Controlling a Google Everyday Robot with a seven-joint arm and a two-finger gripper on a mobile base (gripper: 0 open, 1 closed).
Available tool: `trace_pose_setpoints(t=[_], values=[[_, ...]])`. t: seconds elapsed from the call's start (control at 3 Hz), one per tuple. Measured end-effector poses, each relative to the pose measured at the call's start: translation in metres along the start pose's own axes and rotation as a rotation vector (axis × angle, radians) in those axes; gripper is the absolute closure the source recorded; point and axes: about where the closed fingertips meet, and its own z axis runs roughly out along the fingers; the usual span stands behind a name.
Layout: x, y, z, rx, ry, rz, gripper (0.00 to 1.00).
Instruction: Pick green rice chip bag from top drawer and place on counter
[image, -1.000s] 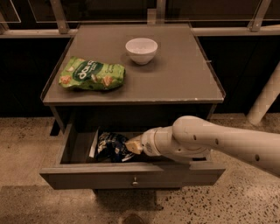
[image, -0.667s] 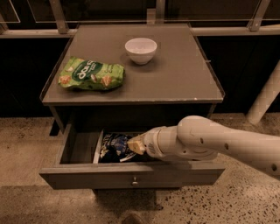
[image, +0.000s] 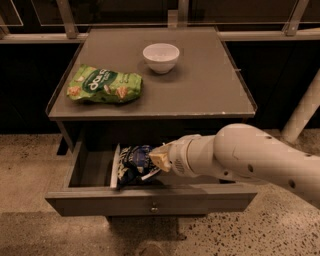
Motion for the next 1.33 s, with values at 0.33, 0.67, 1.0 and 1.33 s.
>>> trace_pose_setpoints(t=[0.33, 0.67, 1.0, 1.33], values=[[-0.033, 0.005, -0.028, 0.042, 0.011, -0.061, 1.00], [-0.072, 0.007, -0.048, 0.063, 0.041, -0.117, 1.00], [-0.070, 0.005, -0.048, 0.075, 0.062, -0.128, 1.00], [-0.075, 0.007, -0.048, 0.027, 0.063, -0.154, 1.00]])
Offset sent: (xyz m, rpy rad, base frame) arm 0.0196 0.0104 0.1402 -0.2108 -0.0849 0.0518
